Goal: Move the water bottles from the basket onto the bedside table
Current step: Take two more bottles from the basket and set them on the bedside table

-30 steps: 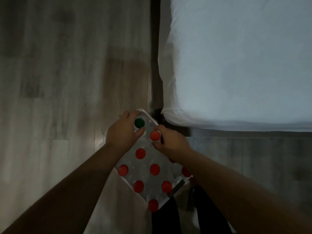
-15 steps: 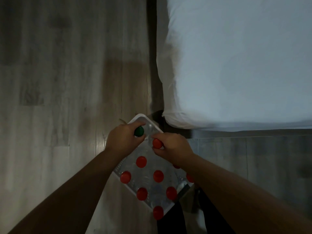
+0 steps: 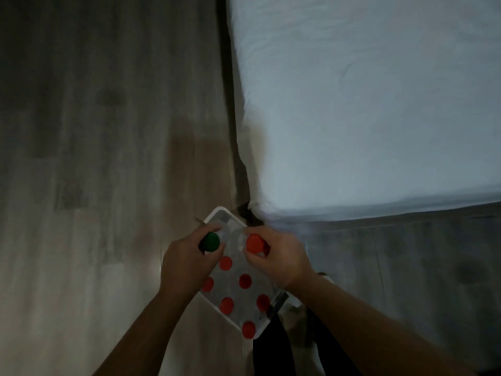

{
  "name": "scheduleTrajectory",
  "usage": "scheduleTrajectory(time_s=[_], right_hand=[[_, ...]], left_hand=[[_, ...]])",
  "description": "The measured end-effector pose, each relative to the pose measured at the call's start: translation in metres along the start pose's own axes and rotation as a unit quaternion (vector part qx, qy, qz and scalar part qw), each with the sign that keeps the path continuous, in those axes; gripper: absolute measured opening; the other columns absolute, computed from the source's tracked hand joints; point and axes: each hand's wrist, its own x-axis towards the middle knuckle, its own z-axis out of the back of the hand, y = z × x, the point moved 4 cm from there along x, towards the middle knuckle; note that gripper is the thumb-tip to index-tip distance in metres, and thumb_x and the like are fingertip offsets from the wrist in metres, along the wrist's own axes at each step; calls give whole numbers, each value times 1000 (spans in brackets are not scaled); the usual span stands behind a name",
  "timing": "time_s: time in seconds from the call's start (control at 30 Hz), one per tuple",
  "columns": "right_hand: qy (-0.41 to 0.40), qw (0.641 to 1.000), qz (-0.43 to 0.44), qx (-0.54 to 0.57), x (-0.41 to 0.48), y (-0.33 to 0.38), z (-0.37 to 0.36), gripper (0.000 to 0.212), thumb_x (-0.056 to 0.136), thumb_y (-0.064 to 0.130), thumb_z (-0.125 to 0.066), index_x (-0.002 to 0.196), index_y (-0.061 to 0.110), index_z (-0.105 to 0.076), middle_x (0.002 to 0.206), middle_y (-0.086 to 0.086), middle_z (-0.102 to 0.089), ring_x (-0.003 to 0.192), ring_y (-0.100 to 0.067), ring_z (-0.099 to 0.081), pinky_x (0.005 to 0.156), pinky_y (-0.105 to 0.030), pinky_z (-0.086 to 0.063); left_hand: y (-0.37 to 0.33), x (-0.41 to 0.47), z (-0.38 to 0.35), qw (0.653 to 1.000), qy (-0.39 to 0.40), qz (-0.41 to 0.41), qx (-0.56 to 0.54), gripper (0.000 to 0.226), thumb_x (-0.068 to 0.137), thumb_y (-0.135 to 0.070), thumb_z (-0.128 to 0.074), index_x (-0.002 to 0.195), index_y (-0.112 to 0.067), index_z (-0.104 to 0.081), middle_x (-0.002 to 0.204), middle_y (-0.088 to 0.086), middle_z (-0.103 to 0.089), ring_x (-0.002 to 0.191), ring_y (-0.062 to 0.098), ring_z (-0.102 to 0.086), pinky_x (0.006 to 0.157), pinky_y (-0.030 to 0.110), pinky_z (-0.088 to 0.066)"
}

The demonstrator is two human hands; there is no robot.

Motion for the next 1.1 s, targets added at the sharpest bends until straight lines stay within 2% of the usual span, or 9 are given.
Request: scheduleTrajectory(time_s=[0.1, 0.23, 0.37, 0.47, 0.57, 0.7, 0.8, 0.97, 1.1], right_hand=[[-43, 999, -9, 30, -34, 24, 34, 32, 80, 38, -68, 112, 35, -63, 97, 12, -70, 88, -1, -63, 83, -24, -53], [-105, 990, -32, 84, -86, 46, 82, 34, 72, 46, -67, 104, 37, -62, 89, 12, -71, 82, -4, -66, 74, -36, -57], [-178, 977, -52, 102, -147, 46, 134, 28, 72, 36, -74, 96, 44, -62, 87, 16, -69, 83, -2, -65, 76, -33, -56], [-241, 961, -73, 113, -200, 32, 175, 24, 72, 30, -78, 92, 34, -67, 76, 14, -67, 71, -2, -62, 69, -31, -55], [-280, 949, -91, 112, -251, 9, 215, 23, 72, 21, -80, 92, 24, -69, 76, 5, -70, 69, -5, -62, 68, -31, -53], [-312, 939, -112, 96, -321, -42, 264, 23, 72, 24, -80, 92, 24, -69, 80, 6, -70, 71, -8, -64, 67, -28, -51], [-338, 931, -118, 69, -377, -87, 302, 20, 74, 30, -78, 91, 24, -68, 79, 7, -68, 70, -8, -62, 65, -23, -48], [-394, 899, -162, 100, -456, -161, 354, 18, 72, 27, -79, 86, 25, -67, 76, 10, -67, 73, -4, -63, 67, -23, -50], [-447, 859, -206, 138, -514, -210, 383, 18, 73, 24, -78, 87, 23, -67, 80, 4, -70, 77, -13, -65, 71, -29, -52]], left_hand=[[-35, -29, 22, 1000, 0, 0, -20, 30, 77, -40, -71, 103, -47, -59, 80, -17, -68, 68, 4, -66, 66, 36, -59], [-90, -73, 43, 999, -5, -34, -27, 31, 72, -51, -65, 101, -42, -60, 84, -10, -69, 70, 8, -66, 64, 36, -59], [-145, -118, 45, 998, -29, -52, -38, 21, 77, -29, -72, 96, -30, -62, 83, -9, -66, 71, 9, -63, 66, 35, -56], [-190, -152, 32, 996, -24, -77, -40, 20, 79, -22, -71, 94, -30, -61, 82, -12, -60, 72, 9, -60, 63, 22, -51], [-227, -184, 5, 994, -26, -93, -44, 17, 81, -25, -68, 96, -29, -62, 80, -11, -62, 70, 0, -58, 59, 11, -42], [-276, -217, -49, 992, -6, -124, -36, 18, 79, -32, -69, 97, -31, -64, 82, -9, -68, 71, 6, -62, 68, 28, -50], [-320, -245, -93, 986, 16, -162, -38, 22, 76, -24, -74, 96, -28, -65, 85, -10, -67, 77, 7, -62, 69, 22, -46], [-383, -279, -167, 979, 64, -185, -49, 33, 73, -16, -77, 83, -42, -59, 74, -21, -63, 68, -12, -57, 60, 5, -40], [-428, -301, -223, 971, 117, -198, -65, 31, 72, -16, -77, 82, -41, -62, 76, -24, -67, 66, -7, -59, 57, 7, -41]])
